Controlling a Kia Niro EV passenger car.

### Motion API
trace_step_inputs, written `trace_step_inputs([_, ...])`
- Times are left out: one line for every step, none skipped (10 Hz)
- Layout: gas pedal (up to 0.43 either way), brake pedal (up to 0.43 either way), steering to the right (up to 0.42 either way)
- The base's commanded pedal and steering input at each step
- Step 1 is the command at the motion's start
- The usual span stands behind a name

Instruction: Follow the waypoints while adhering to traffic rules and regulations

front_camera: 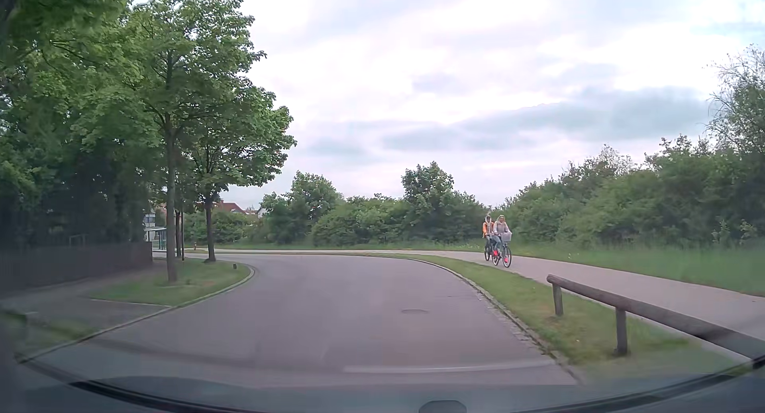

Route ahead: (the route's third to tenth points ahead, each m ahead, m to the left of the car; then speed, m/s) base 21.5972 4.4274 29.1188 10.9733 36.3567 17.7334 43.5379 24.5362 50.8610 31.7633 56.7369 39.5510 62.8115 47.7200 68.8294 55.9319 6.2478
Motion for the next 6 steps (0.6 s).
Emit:
trace_step_inputs([0.067,0.000,-0.013])
trace_step_inputs([0.067,0.000,-0.013])
trace_step_inputs([0.067,0.000,-0.014])
trace_step_inputs([0.067,0.000,-0.015])
trace_step_inputs([0.067,0.000,-0.015])
trace_step_inputs([0.067,0.000,-0.016])
